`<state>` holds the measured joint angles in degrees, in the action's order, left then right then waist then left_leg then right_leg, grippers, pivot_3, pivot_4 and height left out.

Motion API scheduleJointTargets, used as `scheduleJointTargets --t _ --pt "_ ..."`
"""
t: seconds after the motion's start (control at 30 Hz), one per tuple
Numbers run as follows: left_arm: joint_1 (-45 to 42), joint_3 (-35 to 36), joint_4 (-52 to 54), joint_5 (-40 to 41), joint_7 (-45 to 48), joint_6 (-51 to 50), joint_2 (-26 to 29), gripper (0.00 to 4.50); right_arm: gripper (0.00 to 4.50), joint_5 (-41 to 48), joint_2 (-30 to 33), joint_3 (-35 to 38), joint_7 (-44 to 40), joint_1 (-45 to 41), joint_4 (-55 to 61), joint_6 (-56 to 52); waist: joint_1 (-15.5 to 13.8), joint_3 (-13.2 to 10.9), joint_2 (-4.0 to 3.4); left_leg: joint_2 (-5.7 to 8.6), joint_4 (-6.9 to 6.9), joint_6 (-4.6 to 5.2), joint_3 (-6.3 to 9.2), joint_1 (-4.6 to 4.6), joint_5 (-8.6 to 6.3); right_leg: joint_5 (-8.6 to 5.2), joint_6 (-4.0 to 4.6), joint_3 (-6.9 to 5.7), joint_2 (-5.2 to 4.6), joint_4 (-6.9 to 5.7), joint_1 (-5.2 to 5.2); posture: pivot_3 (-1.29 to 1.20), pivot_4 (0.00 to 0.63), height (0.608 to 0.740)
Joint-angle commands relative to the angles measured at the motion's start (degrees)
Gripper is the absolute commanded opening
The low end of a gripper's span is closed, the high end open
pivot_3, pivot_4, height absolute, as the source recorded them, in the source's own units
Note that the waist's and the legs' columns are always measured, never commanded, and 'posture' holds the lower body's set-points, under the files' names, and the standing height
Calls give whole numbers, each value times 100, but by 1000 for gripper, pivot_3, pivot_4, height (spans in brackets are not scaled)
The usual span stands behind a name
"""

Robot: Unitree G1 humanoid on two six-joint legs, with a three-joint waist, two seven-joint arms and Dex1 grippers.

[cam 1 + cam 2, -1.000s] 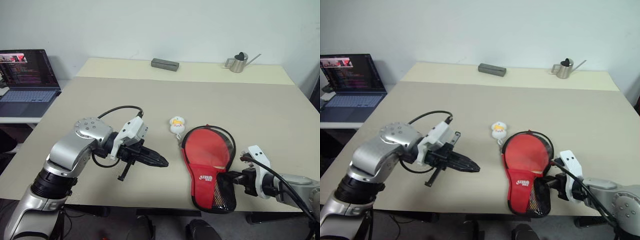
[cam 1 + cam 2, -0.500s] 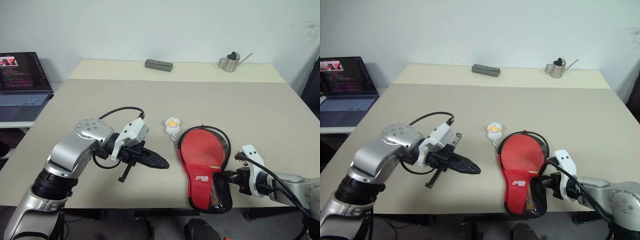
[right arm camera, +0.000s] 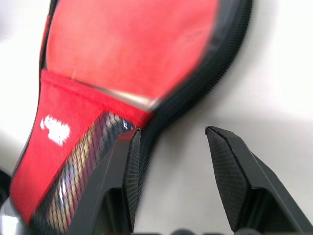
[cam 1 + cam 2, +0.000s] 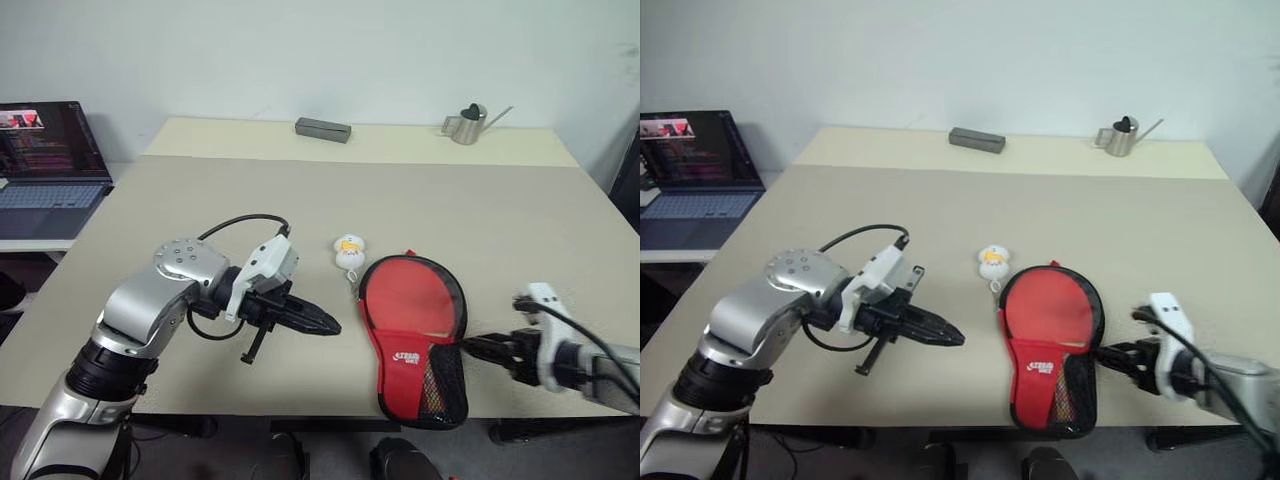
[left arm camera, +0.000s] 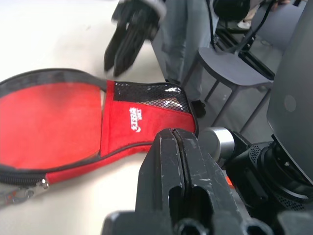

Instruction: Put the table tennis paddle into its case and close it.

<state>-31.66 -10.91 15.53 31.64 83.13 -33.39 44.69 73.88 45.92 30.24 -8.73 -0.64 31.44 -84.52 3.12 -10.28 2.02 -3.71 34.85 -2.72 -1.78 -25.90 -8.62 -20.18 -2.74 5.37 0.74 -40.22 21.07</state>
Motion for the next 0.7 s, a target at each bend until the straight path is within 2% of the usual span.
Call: scheduleJointTargets --t 0.03,0.13,0.2,0.3,0.5,0.7 --pt "-90 277 105 209 -147 55 -105 0 2296 -475 358 18 -1158 4 314 1018 8 1 -3 0 1 0 1 0 0 0 -1 -2 0 0 1 0 150 740" --pt "-163 508 -100 222 -363 69 -161 0 2863 -501 393 -191 -1698 -360 335 1547 29 1 -2 -2 4 1 4 3 1 5 -8 2 3 0 0 0 150 740" --pt "-166 625 -226 166 -482 97 -123 0 3517 -627 462 -478 -2083 -576 436 1834 38 1 -2 -1 6 4 1 5 3 9 -11 7 3 0 1 0 150 740" --pt "-139 811 -404 18 -783 173 -90 0 4460 -1370 476 -1202 -2491 -920 527 2533 25 1 -2 0 6 7 4 4 5 9 -12 5 3 1 0 0 150 740" --pt "13 1013 -531 -283 -1318 308 16 0 4460 -2830 346 -2510 -3197 -1366 78 3790 1 1 -2 1 2 7 -1 -3 4 11 -14 3 -2 20 0 0 150 740" --pt "193 1216 -555 -462 -1675 404 125 0 4460 -3679 183 -3124 -3790 -1689 -603 4616 -5 1 -2 0 3 7 0 -2 4 24 4 0 -2 18 -1 0 150 740"
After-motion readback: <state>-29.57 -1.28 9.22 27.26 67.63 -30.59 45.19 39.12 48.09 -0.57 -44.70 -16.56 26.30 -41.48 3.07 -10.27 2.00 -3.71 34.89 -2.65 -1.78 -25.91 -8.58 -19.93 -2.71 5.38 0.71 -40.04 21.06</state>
